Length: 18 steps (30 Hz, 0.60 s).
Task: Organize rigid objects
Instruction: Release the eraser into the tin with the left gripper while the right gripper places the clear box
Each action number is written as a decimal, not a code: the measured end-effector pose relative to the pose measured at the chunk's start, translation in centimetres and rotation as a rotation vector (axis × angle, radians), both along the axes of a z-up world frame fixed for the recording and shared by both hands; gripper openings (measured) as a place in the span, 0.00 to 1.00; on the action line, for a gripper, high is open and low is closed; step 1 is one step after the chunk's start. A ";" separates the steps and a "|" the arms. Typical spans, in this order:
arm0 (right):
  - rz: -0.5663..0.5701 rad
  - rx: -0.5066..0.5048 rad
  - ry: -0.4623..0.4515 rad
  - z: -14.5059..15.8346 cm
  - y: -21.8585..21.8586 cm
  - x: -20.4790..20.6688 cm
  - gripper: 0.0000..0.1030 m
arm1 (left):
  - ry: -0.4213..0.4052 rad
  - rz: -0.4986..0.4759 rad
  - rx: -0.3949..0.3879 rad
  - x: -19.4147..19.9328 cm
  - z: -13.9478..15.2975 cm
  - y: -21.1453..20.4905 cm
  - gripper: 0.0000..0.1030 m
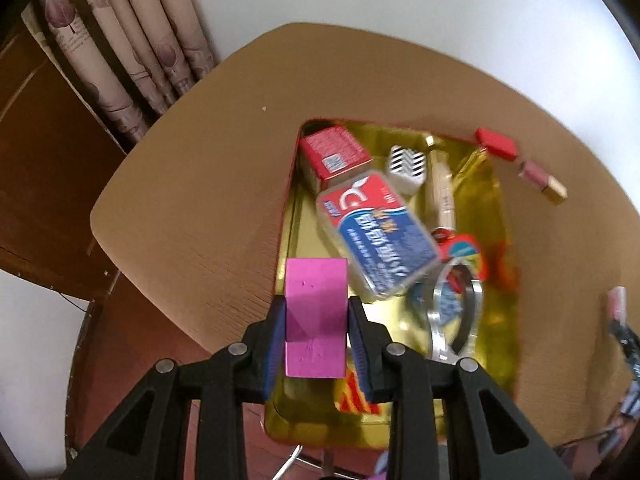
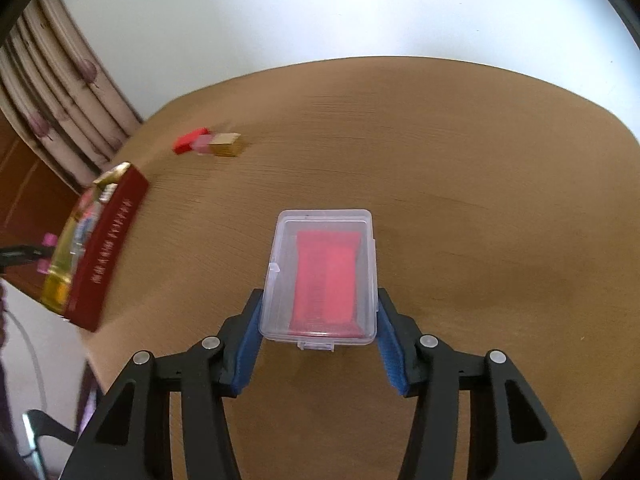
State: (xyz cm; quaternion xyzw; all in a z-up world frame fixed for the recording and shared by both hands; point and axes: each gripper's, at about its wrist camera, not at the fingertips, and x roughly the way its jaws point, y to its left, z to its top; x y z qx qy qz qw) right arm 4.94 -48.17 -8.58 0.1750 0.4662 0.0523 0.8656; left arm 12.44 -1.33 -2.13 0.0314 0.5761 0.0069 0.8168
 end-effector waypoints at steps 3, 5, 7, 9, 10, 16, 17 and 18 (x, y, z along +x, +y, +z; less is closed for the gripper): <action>0.026 0.043 -0.015 1.3 1.6 0.1 0.48 | 0.019 -0.001 -0.036 0.4 -1.1 0.6 0.29; 0.048 0.072 -0.026 2.2 2.7 0.3 0.48 | 0.007 -0.007 -0.035 0.6 -1.6 0.5 0.30; 0.073 0.098 -0.040 3.3 4.0 0.6 0.48 | -0.011 -0.009 -0.044 0.4 -1.3 0.6 0.30; 0.101 0.123 -0.049 4.2 5.3 1.0 0.48 | -0.045 -0.003 -0.073 -0.3 -0.4 0.8 0.32; 0.118 0.137 -0.056 4.7 6.1 1.2 0.48 | -0.056 -0.003 -0.085 -0.5 -0.2 1.0 0.32; 0.270 0.207 -0.079 7.5 13.2 3.4 0.48 | -0.228 0.100 -0.182 -5.8 3.1 3.5 0.38; 0.307 0.218 -0.076 7.7 14.9 4.0 0.48 | -0.258 0.121 -0.177 -6.9 3.2 3.9 0.41; 0.338 0.224 -0.072 7.9 16.4 4.5 0.48 | -0.280 0.146 -0.158 -7.8 3.2 4.3 0.45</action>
